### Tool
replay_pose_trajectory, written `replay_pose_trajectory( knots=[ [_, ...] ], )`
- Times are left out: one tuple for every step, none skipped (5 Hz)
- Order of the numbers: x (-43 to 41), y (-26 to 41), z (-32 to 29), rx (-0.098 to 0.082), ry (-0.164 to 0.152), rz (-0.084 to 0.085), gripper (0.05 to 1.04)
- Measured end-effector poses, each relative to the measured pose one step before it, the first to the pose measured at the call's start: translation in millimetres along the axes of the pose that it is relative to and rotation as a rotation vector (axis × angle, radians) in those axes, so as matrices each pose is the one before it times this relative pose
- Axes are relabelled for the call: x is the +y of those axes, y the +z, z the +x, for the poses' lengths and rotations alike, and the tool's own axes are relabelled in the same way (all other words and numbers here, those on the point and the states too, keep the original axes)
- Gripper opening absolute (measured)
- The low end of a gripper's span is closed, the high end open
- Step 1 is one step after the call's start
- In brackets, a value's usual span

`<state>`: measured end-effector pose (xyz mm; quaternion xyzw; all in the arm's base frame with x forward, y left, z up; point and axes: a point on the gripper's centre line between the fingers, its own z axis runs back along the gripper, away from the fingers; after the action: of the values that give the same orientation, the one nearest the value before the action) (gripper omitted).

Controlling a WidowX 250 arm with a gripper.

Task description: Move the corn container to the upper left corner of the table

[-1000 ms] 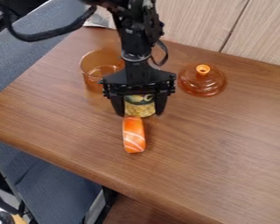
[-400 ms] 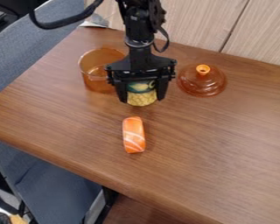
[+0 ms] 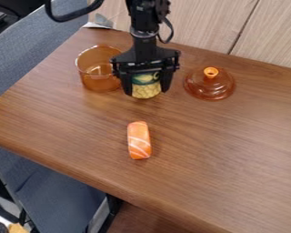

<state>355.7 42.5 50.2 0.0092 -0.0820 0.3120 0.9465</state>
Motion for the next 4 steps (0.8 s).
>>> replay_pose_trajectory(
  knots=[
    [-0.79,-1.45,16.06,-0.0033,0.0303,-0.0009,1.0],
    [-1.85,-3.91,14.45,0.0034,0.0284,0.0023,1.0],
    [-1.51,1.0,14.04,-0.0057,0.027,-0.0009,1.0],
    [-3.08,-0.09,15.78,-0.0052,0.0249,0.0009,1.0]
  ],
)
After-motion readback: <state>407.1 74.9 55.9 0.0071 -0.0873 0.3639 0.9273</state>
